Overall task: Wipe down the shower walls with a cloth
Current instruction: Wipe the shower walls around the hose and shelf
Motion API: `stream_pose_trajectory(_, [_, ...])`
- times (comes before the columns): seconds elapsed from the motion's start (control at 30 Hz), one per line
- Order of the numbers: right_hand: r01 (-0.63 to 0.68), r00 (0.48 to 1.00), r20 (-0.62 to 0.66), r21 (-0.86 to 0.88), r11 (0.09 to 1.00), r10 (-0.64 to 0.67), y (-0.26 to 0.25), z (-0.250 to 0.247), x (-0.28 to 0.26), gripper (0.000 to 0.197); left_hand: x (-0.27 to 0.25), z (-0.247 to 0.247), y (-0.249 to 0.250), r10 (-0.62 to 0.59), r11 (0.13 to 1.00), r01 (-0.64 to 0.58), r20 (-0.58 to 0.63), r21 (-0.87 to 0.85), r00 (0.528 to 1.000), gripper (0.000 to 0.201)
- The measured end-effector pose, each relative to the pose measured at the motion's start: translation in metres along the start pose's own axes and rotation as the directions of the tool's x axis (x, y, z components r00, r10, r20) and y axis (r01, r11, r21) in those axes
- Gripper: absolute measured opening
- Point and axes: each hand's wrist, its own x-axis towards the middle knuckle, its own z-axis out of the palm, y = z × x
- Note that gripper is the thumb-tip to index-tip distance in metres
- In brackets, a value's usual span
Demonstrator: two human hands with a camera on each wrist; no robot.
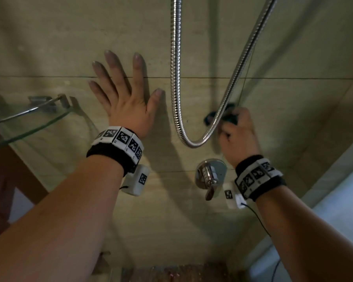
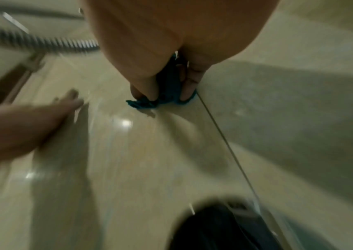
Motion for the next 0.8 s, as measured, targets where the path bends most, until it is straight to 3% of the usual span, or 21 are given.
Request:
stream_pose_trajectory(0.07, [-0.03,0.98,0.191,-0.086,0.996,0.046,0.005,0.021,-0.026,0.018,-0.002,0.005,0.0,-0.017,1.0,0.017,0.004,0.007,1.0,0.084])
stream_pose_trajectory(0.13, [0.042,0.943,0.331,-0.183,0.982,0.021,0.017,0.036,-0.052,0.02,-0.005,0.008,0.0,-0.027,1.0,0.027,0.019,0.007,0.999,0.085])
stream_pose_trajectory(0.2, [0.101,0.906,0.422,-0.274,0.956,0.025,0.023,0.044,-0.06,0.027,-0.007,0.009,-0.002,-0.024,1.0,0.024,0.044,-0.007,0.999,0.085])
stream_pose_trajectory(0.23, [0.061,0.906,0.419,-0.25,0.966,0.051,0.017,0.043,-0.053,0.029,-0.008,0.008,-0.003,-0.021,1.0,0.021,0.048,-0.004,0.999,0.085])
stream_pose_trajectory(0.27, [0.019,0.92,0.385,-0.221,0.975,0.07,0.008,0.04,-0.045,0.031,-0.009,0.007,-0.002,-0.021,1.0,0.021,0.051,-0.002,0.998,0.085])
stream_pose_trajectory(0.33, [-0.085,0.974,0.215,0.051,0.995,0.072,-0.015,0.027,-0.019,0.015,-0.01,0.004,-0.002,-0.023,1.0,0.024,0.066,-0.012,0.998,0.084])
stream_pose_trajectory(0.4, [-0.042,0.999,0.011,0.275,0.96,0.041,-0.035,0.013,0.011,0.018,-0.01,-0.001,-0.002,-0.016,1.0,0.018,0.097,-0.023,0.995,0.082])
stream_pose_trajectory(0.47, [0.064,0.987,-0.157,0.144,0.988,-0.041,-0.047,0.005,0.038,0.023,-0.011,-0.005,-0.006,0.002,0.999,0.002,0.122,-0.034,0.993,0.078])
stream_pose_trajectory(0.57, [0.162,0.952,-0.262,0.001,0.987,-0.156,-0.06,-0.004,0.056,0.042,-0.013,-0.008,-0.014,0.028,0.999,-0.024,0.129,-0.039,0.991,0.071])
stream_pose_trajectory(0.67, [0.212,0.961,-0.158,-0.102,0.972,-0.227,-0.059,0.015,0.048,0.047,-0.014,-0.007,-0.018,0.044,0.999,-0.04,0.107,-0.031,0.993,0.069])
stream_pose_trajectory(0.73, [0.266,0.963,0.016,-0.211,0.941,-0.269,-0.05,0.041,0.027,0.044,-0.015,-0.007,-0.018,0.046,0.999,-0.045,0.097,-0.012,0.994,0.068])
stream_pose_trajectory(0.8, [0.357,0.927,0.221,-0.265,0.896,-0.304,-0.041,0.065,-0.003,0.043,-0.016,-0.007,-0.018,0.048,0.999,-0.048,0.097,-0.008,0.994,0.068])
